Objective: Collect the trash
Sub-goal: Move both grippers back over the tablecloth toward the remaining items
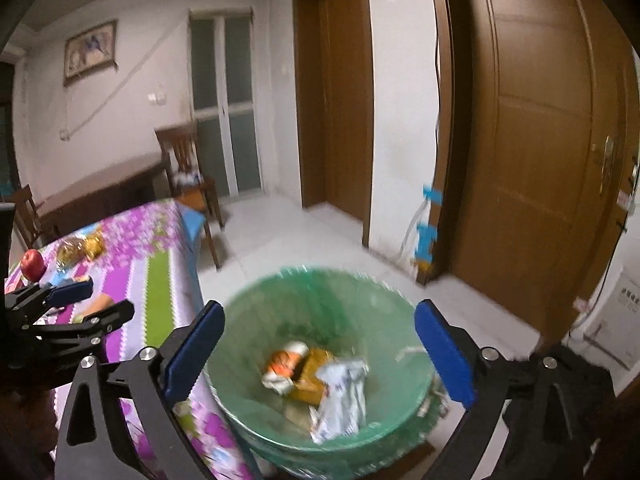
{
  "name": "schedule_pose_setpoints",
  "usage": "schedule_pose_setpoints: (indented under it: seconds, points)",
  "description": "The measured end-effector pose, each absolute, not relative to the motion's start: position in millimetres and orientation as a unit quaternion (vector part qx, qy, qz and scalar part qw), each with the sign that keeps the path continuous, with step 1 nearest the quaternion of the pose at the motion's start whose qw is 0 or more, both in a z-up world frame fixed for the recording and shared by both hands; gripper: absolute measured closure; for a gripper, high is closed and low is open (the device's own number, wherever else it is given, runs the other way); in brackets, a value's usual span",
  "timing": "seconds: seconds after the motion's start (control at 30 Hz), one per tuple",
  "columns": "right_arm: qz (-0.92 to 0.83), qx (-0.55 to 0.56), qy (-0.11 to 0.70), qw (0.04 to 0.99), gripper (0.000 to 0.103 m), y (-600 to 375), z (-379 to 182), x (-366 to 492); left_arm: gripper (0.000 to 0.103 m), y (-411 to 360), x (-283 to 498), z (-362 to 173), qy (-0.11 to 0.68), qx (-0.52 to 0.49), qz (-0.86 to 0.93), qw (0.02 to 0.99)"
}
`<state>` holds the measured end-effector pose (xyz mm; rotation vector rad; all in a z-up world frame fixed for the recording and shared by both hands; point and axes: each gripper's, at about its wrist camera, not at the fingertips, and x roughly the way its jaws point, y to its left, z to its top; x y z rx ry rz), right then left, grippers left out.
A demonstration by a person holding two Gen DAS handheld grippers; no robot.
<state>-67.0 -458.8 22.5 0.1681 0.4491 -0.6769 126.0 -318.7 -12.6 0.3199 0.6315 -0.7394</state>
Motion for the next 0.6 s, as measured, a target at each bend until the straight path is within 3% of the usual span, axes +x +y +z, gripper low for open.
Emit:
schedule_pose_setpoints:
  seconds: [0.27, 0.6]
  points:
    - [-0.302, -0.041, 0.134, 0.943, 0.005, -376.7, 34.4, -60.2, 0.02, -233.7, 131.1, -1.9, 0.283, 0.095, -0.287, 0.91]
    - [-0.246, -0.061, 0.155, 0.955, 0.005, -320.4, 36.2, -32.3, 0.019, -120.2, 140.2, 15.2, 0.273, 0.02, -0.2, 0.941]
